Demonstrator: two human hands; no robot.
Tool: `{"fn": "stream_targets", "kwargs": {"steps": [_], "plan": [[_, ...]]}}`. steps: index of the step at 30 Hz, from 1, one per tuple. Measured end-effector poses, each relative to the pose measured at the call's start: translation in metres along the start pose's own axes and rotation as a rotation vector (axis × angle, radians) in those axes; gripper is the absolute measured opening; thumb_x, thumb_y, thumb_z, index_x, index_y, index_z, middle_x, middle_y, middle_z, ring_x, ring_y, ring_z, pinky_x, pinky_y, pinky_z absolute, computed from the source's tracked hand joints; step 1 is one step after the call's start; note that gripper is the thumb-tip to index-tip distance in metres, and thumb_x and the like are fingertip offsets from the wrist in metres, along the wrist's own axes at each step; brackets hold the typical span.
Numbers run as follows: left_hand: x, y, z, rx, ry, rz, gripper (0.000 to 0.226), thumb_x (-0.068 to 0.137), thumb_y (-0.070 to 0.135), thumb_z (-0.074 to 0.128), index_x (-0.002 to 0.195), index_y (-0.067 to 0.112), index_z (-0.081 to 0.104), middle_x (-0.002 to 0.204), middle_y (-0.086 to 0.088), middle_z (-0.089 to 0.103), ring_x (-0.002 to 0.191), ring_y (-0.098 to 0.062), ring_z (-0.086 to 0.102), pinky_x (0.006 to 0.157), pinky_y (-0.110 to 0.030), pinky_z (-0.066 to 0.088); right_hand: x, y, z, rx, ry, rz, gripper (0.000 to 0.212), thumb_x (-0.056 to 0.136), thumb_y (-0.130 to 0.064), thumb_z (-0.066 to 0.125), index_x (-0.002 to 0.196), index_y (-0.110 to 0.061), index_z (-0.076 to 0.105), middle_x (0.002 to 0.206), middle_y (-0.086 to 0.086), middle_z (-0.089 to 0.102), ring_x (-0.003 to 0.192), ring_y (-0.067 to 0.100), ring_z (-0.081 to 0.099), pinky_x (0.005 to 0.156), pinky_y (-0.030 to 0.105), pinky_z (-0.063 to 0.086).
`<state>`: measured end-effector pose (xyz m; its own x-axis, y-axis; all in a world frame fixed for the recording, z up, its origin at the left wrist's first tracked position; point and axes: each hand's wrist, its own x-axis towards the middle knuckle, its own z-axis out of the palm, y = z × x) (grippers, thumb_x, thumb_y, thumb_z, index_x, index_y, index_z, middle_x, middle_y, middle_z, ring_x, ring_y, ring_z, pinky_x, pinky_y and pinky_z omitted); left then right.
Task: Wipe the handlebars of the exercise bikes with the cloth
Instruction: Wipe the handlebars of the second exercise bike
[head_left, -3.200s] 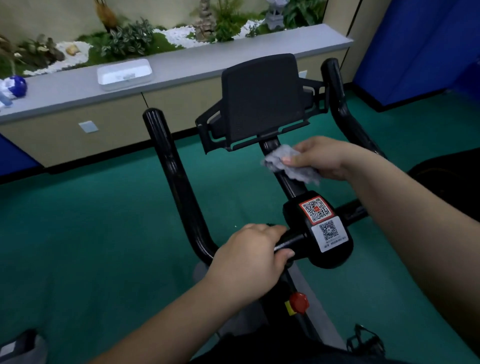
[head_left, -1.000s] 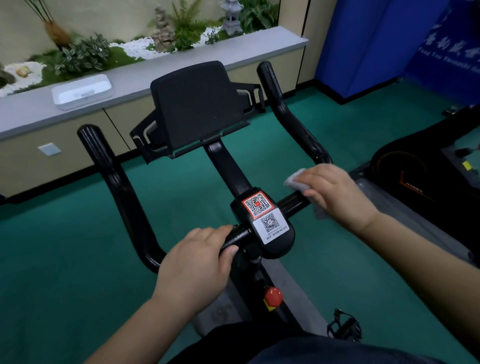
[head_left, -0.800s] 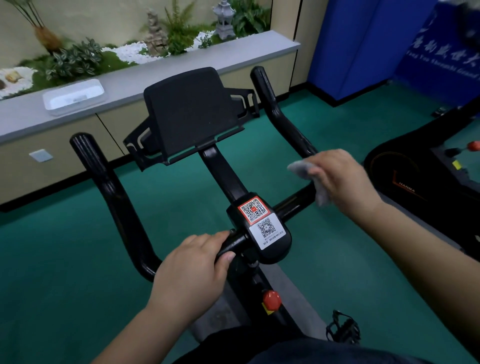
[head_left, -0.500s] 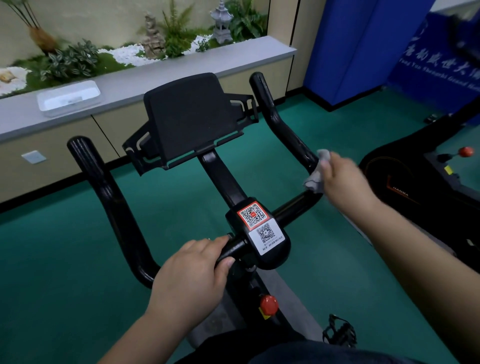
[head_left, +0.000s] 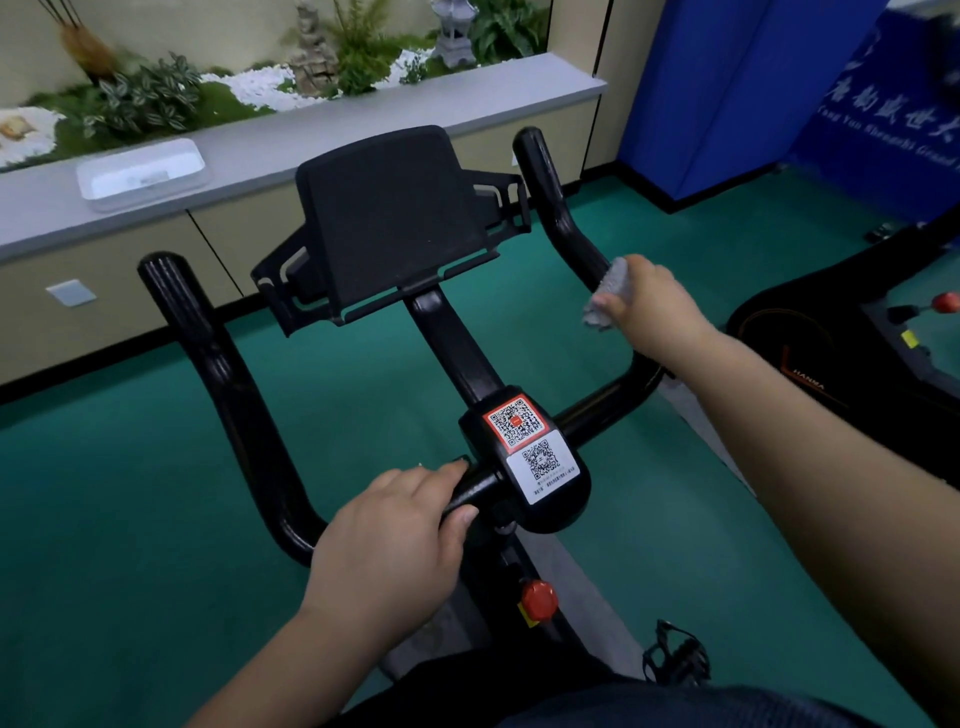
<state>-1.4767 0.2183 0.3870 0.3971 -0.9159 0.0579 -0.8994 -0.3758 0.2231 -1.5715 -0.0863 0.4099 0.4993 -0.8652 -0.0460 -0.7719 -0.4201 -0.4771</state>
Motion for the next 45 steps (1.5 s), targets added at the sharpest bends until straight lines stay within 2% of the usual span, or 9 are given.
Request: {"fn": "stream_targets", "kwargs": {"steps": [4,9,13,18,22,27,35,41,45], "plan": [[-0.001,-0.001,-0.001,-0.021,-0.009,-0.006,0.043,0.083,0.048,0.037,0.114,0.029,0.06,0.084,0.012,0.064,0.079,-0.016,0.061,0.057,-0.029,0.049,-0.017,0.018,-0.005,-0.035,-0.051,0.087,0.063,0.092,-0.039,0.055,0.14,-0.004,0.032,0.136,0.023,0.045,0.119,0.036,0.048,0.085,0.037,0.039],[0.001,0.001,-0.002,-0.01,0.022,0.002,0.042,0.083,0.047,0.039,0.113,0.028,0.061,0.083,0.012,0.064,0.076,-0.016,0.062,0.056,-0.028,0.049,-0.006,0.017,-0.005,-0.062,-0.096,0.127,0.053,0.092,-0.038,0.056,0.125,0.0,0.039,0.123,0.024,0.051,0.092,0.031,0.048,0.072,0.033,0.033],[0.001,0.002,-0.003,-0.008,0.014,-0.003,0.042,0.082,0.047,0.04,0.112,0.028,0.062,0.084,0.012,0.065,0.076,-0.015,0.062,0.057,-0.028,0.049,0.028,-0.007,-0.003,-0.07,-0.093,0.014,0.059,0.09,-0.038,0.059,0.13,0.001,0.039,0.13,0.024,0.048,0.111,0.037,0.052,0.082,0.037,0.04],[0.001,0.002,-0.003,-0.017,0.012,-0.003,0.04,0.082,0.047,0.041,0.111,0.029,0.061,0.083,0.013,0.065,0.075,-0.014,0.062,0.055,-0.028,0.05,0.063,-0.045,0.0,0.02,-0.057,-0.081,0.06,0.092,-0.039,0.056,0.134,0.0,0.038,0.134,0.021,0.049,0.118,0.035,0.051,0.089,0.036,0.042],[0.002,0.002,-0.003,-0.011,0.019,0.005,0.04,0.082,0.047,0.041,0.111,0.029,0.061,0.081,0.013,0.064,0.073,-0.013,0.061,0.055,-0.027,0.049,0.084,-0.071,-0.005,0.135,-0.011,-0.129,0.039,0.095,-0.032,0.054,0.121,-0.004,0.045,0.121,0.013,0.054,0.11,0.026,0.053,0.082,0.028,0.038],[0.001,0.002,-0.003,-0.012,0.028,0.012,0.04,0.081,0.047,0.041,0.109,0.028,0.062,0.081,0.011,0.065,0.073,-0.015,0.062,0.055,-0.026,0.05,0.103,-0.095,-0.016,0.284,0.002,-0.152,0.047,0.096,-0.036,0.05,0.131,-0.006,0.04,0.13,0.012,0.052,0.108,0.023,0.051,0.084,0.03,0.038],[0.0,0.001,-0.004,-0.017,0.028,0.006,0.041,0.081,0.047,0.041,0.111,0.028,0.062,0.082,0.012,0.065,0.074,-0.015,0.063,0.057,-0.026,0.05,0.104,-0.09,-0.015,0.222,-0.032,-0.125,0.053,0.098,-0.035,0.047,0.139,-0.005,0.032,0.136,0.016,0.047,0.122,0.03,0.048,0.09,0.033,0.038],[0.0,0.001,-0.003,-0.027,0.023,0.0,0.041,0.081,0.047,0.042,0.111,0.028,0.062,0.083,0.012,0.065,0.075,-0.015,0.063,0.059,-0.025,0.05,0.1,-0.075,-0.013,0.067,-0.068,-0.109,0.054,0.097,-0.038,0.047,0.135,-0.001,0.034,0.125,0.019,0.053,0.095,0.025,0.05,0.076,0.034,0.039],[0.0,0.0,-0.003,-0.045,0.01,-0.005,0.042,0.082,0.047,0.041,0.114,0.028,0.06,0.085,0.011,0.065,0.078,-0.016,0.062,0.061,-0.027,0.051,0.107,-0.094,-0.02,0.234,-0.039,-0.13,0.056,0.096,-0.041,0.047,0.136,-0.004,0.035,0.13,0.016,0.052,0.115,0.03,0.053,0.091,0.039,0.045]]}}
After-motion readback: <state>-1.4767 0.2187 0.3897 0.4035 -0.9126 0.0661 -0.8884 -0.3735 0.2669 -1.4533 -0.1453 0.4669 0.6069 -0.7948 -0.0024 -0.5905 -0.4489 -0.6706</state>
